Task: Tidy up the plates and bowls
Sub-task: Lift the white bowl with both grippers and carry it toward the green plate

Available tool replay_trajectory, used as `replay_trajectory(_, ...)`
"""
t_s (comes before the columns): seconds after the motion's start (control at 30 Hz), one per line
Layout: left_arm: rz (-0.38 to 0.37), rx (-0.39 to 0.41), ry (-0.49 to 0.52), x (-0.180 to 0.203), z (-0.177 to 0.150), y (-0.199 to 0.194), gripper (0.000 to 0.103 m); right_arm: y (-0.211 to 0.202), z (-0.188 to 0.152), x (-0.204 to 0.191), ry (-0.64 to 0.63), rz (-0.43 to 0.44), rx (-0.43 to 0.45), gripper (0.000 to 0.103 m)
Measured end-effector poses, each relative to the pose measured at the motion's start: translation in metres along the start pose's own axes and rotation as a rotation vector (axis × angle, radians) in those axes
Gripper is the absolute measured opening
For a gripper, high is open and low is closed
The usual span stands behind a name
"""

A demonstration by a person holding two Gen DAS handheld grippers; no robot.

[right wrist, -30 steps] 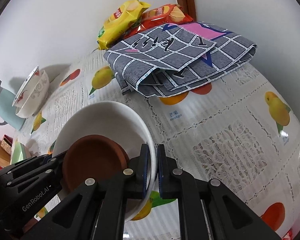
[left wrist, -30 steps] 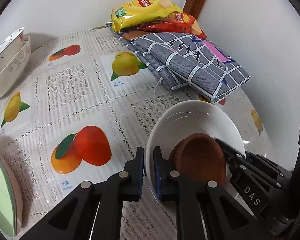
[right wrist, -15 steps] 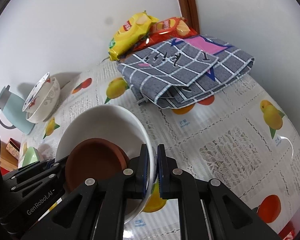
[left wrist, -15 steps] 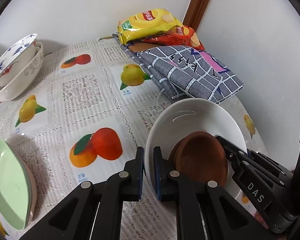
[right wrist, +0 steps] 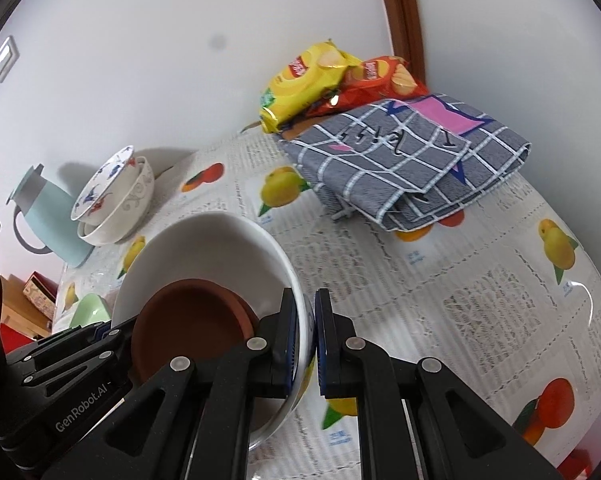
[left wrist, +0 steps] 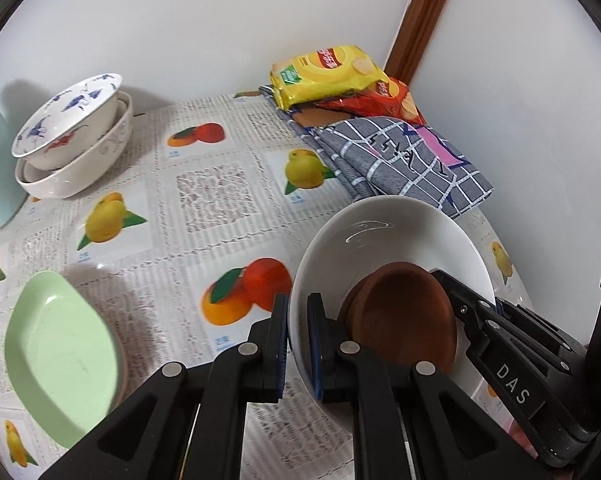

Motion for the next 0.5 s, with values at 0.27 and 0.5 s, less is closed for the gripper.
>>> replay_trajectory(0.27, 0.026, 0.020, -0.039, -0.024, -0.003, -0.020, 0.010, -0.007, -0.003, -0.030, -0.024, 0.034, 0.004, 0.009)
replay_trajectory(0.5, 0.053, 0.037, -0.075, -0.050, -0.008, -0.036, 0.009, -0.009, -0.006, -0.060, -0.060, 0.064, 0.004, 0.009)
Point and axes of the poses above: each gripper's, at about its wrist camera, not at the fingertips, and y roughly the way its jaws point, x to its right, z to its top, the point moved 9 cm from there along y, roughly the way its jaws point, and after that the axes turned 8 degrees about -z, right-handed, at the moved point
